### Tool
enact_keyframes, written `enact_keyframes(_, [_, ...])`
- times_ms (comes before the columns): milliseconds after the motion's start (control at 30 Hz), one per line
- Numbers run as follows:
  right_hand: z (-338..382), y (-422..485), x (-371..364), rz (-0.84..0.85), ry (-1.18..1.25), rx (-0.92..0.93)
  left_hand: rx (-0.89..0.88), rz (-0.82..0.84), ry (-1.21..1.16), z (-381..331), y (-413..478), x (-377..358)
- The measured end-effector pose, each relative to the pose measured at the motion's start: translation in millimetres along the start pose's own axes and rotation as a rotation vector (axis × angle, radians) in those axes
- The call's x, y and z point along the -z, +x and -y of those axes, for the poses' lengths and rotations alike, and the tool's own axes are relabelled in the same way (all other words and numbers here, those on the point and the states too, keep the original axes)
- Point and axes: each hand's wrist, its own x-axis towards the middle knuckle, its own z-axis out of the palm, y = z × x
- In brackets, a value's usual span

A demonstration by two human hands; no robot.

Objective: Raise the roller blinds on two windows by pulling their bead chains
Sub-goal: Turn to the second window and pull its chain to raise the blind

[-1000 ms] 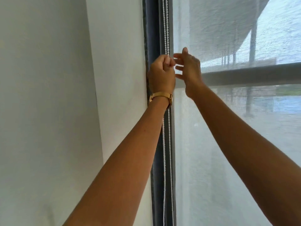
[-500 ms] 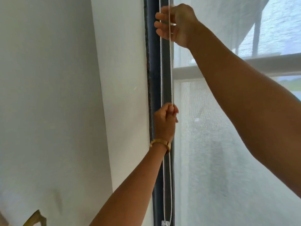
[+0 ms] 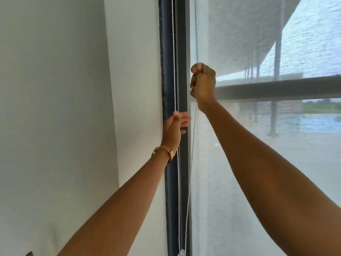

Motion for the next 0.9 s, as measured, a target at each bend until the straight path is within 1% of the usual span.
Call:
enact_keyframes(100, [-32.3,-28.3,2.0,0.006,-0.025,0.022,-0.091,-0.053,-0.063,-47.1,33.8,-0.2])
enact_keyframes(200, [-62.7,-62.6,2.9,0.009,-0.028,-0.039,-0.141,-0.029,-0.061,-85.3,58.8,-3.0])
enact_keyframes(267, [-77.3,-87.7,4.3,0.023,-0.020,-0.082,-0.144,-0.006,-0.039,-103.6,71.5,-8.9])
enact_keyframes(333, [-88.2,-109.3,7.2,0.037,0.005,-0.129,-0.104,-0.019,-0.038,-115.0,79.8,-15.7])
enact_keyframes(467, [-102.0,-136.6,14.5,0.052,0.033,-0.204,0.035,-0.115,-0.190,-120.6,88.3,-26.0])
enact_keyframes(533, [-104.0,-146.5,15.3,0.059,0.054,-0.223,0.088,-0.118,-0.224,-123.1,91.4,-29.3])
enact_keyframes(633, [-103.9,-150.1,16.5,0.076,0.057,-0.223,0.074,-0.086,-0.203,-134.3,95.2,-32.2])
enact_keyframes(700, [-103.1,-143.1,20.1,0.130,0.066,-0.257,-0.001,-0.085,-0.124,-140.5,95.8,-33.8])
enact_keyframes(767, [-102.1,-134.0,24.6,0.250,0.086,-0.312,-0.075,-0.118,-0.056,-140.4,97.0,-35.3])
enact_keyframes(833, [-98.4,-124.0,30.3,0.365,0.092,-0.361,-0.090,-0.107,-0.059,-135.6,96.8,-35.9])
enact_keyframes(900, [-90.6,-107.8,34.6,0.392,0.116,-0.393,-0.106,-0.104,-0.058,-131.6,97.1,-34.9])
